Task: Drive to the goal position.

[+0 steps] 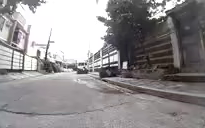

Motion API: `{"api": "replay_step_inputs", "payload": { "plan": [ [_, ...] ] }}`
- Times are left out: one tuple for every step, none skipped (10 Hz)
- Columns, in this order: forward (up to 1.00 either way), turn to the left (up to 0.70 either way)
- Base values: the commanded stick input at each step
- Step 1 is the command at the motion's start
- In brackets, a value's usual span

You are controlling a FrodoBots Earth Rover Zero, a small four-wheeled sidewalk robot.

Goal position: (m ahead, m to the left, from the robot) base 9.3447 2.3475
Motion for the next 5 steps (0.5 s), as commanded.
{"api": "replay_step_inputs", "payload": {
  "plan": [
    [1.00, 0.00],
    [1.00, 0.00],
    [1.00, 0.00],
    [1.00, 0.00],
    [1.00, 0.00]
  ]
}}
